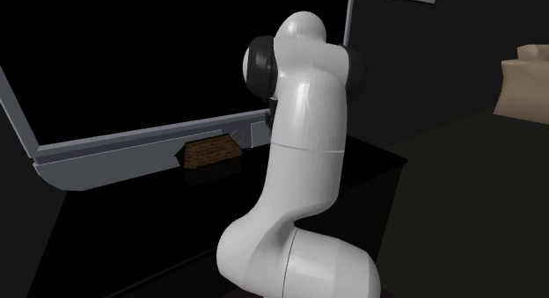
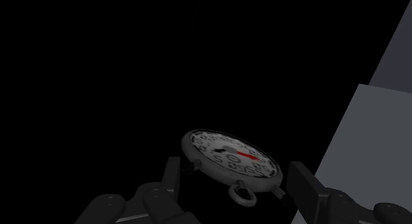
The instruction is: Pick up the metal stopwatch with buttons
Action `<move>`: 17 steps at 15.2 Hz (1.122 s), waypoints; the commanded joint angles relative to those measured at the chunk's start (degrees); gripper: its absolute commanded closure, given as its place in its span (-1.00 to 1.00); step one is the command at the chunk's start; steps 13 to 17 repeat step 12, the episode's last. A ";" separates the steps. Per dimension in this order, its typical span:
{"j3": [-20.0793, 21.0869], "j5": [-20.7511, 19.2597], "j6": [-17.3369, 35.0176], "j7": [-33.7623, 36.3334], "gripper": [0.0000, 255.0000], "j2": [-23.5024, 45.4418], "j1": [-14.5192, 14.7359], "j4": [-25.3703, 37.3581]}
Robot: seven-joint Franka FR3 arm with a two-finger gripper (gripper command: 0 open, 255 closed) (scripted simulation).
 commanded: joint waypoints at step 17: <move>0.33 0.50 -8.23 -0.53 1.00 -0.73 0.45 7.57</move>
